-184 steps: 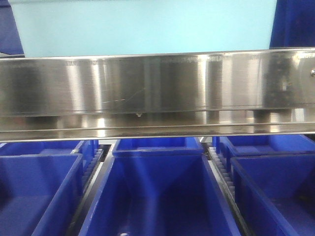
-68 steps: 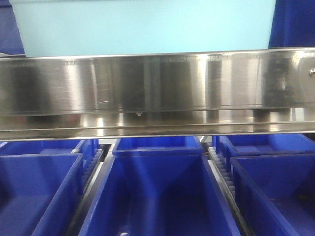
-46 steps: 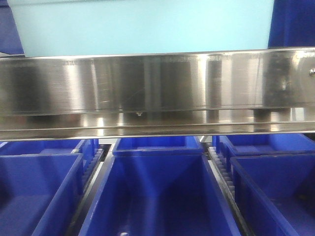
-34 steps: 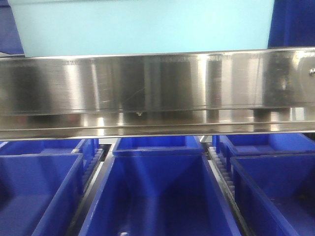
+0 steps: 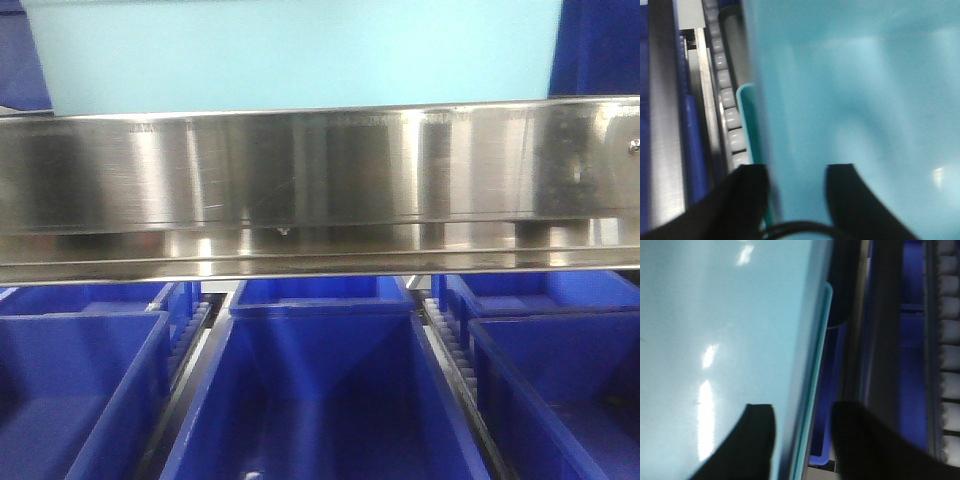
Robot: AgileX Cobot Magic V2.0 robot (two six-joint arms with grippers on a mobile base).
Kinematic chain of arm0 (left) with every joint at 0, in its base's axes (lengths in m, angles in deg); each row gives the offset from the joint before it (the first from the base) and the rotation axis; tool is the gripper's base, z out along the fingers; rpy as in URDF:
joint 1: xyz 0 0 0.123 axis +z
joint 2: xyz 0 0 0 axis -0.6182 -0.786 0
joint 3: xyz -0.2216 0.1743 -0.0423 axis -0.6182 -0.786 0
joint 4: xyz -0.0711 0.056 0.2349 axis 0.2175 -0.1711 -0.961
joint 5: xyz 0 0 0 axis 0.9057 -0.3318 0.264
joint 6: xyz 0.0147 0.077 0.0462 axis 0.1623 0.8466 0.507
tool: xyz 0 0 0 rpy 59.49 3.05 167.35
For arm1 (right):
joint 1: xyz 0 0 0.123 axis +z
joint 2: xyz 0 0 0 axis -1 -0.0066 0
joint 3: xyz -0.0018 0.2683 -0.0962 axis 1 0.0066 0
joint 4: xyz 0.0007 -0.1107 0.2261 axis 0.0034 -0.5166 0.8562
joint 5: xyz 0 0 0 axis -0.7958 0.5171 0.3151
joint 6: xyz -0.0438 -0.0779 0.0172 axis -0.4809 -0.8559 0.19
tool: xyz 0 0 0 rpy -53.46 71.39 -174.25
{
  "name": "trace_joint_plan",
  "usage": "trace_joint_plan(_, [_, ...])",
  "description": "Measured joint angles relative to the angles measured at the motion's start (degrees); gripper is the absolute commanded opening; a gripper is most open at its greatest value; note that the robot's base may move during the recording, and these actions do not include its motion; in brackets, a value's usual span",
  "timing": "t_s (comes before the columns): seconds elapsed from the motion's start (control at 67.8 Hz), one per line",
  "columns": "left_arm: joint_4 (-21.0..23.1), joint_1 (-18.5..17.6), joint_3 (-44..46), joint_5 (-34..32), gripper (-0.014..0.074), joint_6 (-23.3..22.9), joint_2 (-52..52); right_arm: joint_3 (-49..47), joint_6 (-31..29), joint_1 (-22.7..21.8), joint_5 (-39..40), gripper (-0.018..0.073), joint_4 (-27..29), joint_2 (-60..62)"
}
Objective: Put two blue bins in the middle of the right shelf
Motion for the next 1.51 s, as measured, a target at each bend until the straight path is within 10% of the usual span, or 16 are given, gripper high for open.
trace_joint_plan(0.118, [0.74,0.00,0.00,-0.23,0.0523,0.12,0.23,0.00,0.22,0.00,0.21,0.0577,-0.39,0.00])
trace_joint_plan(0.236, [0.74,0.00,0.00,-0.36,0.0591,0.12,0.89,0.00,0.22,0.00,0.21,0.0559,-0.39,0.71])
trace_joint_plan(0.605, [-5.27,0.00,0.00,-0.61,0.0590,0.25,8.98,0.00,0.22,0.00,-1.59,0.0559,-0.95,9.39])
trace_joint_plan(1.505, [-1.89,0.00,-25.68,-13.19,0.0590,0.25,7.99,10.77,-0.67,0.00,8.05,0.0559,1.30,0.72])
